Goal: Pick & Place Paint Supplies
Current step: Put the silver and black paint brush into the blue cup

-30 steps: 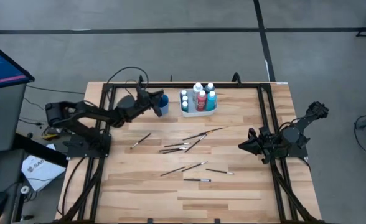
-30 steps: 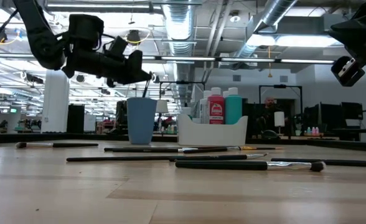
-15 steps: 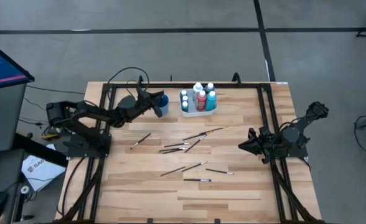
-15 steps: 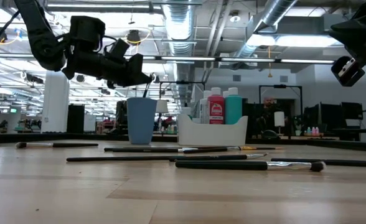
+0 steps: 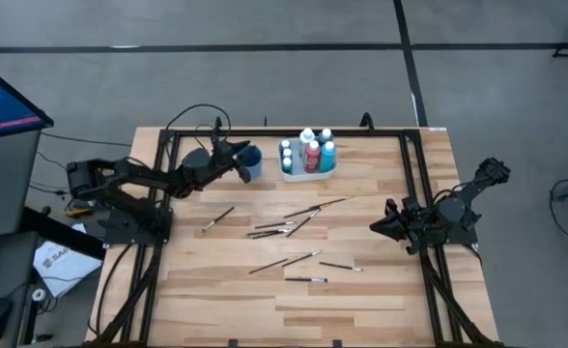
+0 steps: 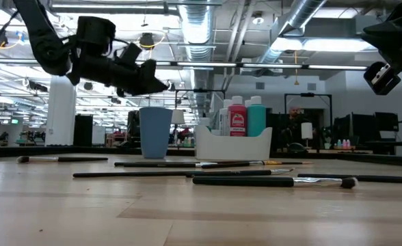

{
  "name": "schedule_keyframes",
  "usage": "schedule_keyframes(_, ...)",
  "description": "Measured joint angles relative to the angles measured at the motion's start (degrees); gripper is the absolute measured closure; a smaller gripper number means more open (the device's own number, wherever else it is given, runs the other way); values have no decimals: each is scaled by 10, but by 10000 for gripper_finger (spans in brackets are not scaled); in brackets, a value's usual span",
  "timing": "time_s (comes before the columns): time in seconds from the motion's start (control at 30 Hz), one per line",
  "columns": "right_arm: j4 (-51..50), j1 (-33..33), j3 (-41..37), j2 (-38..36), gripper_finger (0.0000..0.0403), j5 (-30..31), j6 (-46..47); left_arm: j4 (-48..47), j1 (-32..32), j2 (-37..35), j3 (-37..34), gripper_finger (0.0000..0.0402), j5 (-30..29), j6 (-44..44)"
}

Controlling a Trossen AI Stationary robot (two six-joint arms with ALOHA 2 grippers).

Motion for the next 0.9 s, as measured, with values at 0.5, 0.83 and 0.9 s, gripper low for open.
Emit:
schedule_keyframes(0.5,0,0,0,0,380,0,0,-432,-236,-159,170,253,-21,11)
schedule_keyframes(0.83,0,0,0,0,380,0,0,-634,-271,-10,314,258,21,-90)
schedule_keyframes(0.9,1,0,0,0,380,0,0,-631,-268,24,324,258,51,-91)
